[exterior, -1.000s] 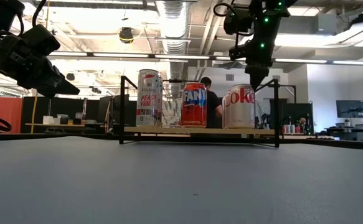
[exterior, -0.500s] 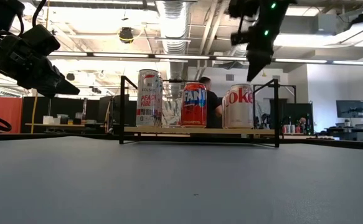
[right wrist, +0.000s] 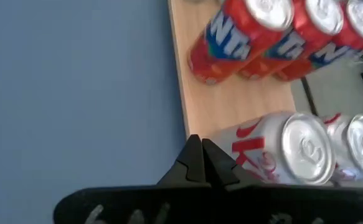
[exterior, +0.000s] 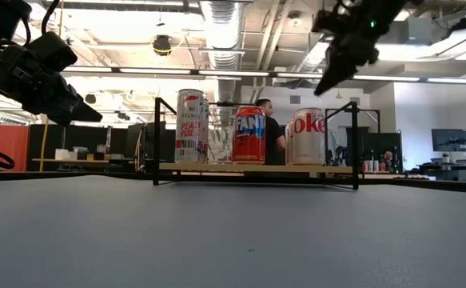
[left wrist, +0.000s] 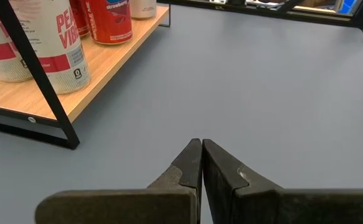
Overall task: Place canned beverage on shelf
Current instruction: Put the red-silver soda can on the shelf aligned with the other red-silver soda cans
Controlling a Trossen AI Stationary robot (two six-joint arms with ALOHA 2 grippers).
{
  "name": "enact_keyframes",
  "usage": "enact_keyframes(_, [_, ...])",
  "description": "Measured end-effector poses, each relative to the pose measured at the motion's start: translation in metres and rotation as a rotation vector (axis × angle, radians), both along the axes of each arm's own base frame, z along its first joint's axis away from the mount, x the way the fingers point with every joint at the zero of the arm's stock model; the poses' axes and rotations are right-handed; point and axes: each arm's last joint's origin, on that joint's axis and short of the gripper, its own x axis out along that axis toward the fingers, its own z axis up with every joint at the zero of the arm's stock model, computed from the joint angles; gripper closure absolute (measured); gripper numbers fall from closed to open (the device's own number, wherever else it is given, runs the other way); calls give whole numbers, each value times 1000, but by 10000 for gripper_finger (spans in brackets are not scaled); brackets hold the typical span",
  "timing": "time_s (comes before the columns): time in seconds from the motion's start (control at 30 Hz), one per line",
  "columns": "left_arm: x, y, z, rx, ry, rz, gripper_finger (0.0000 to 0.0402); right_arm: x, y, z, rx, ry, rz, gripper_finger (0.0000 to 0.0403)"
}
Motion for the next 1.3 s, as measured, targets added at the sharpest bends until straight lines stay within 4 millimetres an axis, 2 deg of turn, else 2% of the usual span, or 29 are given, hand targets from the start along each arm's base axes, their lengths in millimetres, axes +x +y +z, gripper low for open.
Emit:
enact_keyframes(0.17, [0, 0, 0, 0, 0, 0, 401, 12, 0, -13, -34, 31, -13, 403])
enact_keyframes(0.5, [0, 0, 0, 0, 0, 0, 401, 30, -16, -29, -114, 52, -84, 403])
enact_keyframes(0.7, [0, 0, 0, 0, 0, 0, 401, 31, -24, -34, -143, 78, -141, 403])
enact_keyframes(1.3, [0, 0, 0, 0, 0, 0, 401, 28, -27, -39, -172, 135, -203, 403])
